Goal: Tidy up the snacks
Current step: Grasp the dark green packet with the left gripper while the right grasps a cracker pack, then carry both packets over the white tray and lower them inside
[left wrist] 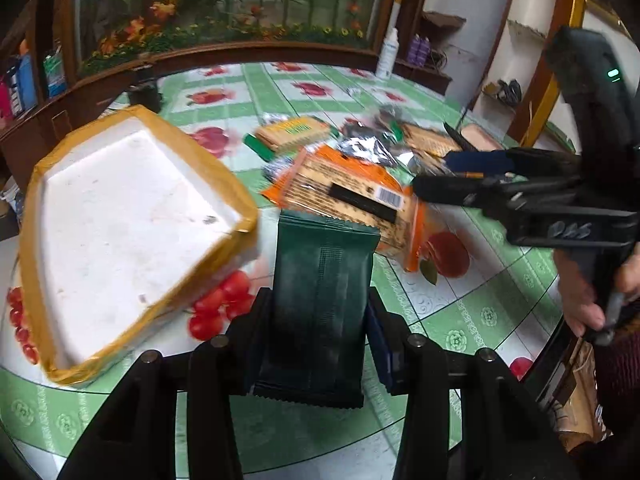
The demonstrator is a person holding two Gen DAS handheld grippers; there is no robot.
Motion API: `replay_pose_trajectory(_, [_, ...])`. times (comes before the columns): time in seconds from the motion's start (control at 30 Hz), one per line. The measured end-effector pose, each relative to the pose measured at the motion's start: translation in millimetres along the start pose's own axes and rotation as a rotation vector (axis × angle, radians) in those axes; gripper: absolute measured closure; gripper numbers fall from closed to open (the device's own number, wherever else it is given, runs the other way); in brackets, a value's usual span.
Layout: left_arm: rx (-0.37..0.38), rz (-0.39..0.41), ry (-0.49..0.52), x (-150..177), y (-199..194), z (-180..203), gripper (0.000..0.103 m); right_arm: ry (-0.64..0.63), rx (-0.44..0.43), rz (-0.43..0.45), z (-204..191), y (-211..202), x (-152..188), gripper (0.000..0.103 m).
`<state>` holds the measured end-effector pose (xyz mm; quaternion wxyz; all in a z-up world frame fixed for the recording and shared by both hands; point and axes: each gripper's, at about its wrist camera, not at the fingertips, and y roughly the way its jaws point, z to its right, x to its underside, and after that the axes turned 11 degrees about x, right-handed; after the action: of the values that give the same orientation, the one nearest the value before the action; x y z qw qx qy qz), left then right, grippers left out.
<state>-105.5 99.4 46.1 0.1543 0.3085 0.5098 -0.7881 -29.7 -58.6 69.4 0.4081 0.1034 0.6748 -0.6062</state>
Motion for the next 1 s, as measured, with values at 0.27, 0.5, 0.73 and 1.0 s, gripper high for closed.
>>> replay_pose_trajectory(0.27, [-0.023, 0.046, -0.045, 2, -24, -20, 0.059, -0.247, 0.056, -0.083, -41, 43, -9, 0.026])
replay_pose_trajectory(0.5, [-0.032, 0.072, -0.089, 3, -34, -36, 0.059, -0.334, 0.130, -0.097, -59, 64, -3, 0.026])
replay_pose_trajectory(0.73, [-0.037, 0.082, -0.113, 0, -36, -45, 0.059, -0.225, 0.082, -0.108, -44, 57, -1, 0.043])
replay_pose_trajectory(1.0, [-0.055, 0.104, -0.141, -7, -45, -56, 0.059, -0.125, 0.006, -0.066, -36, 29, -13, 0.046])
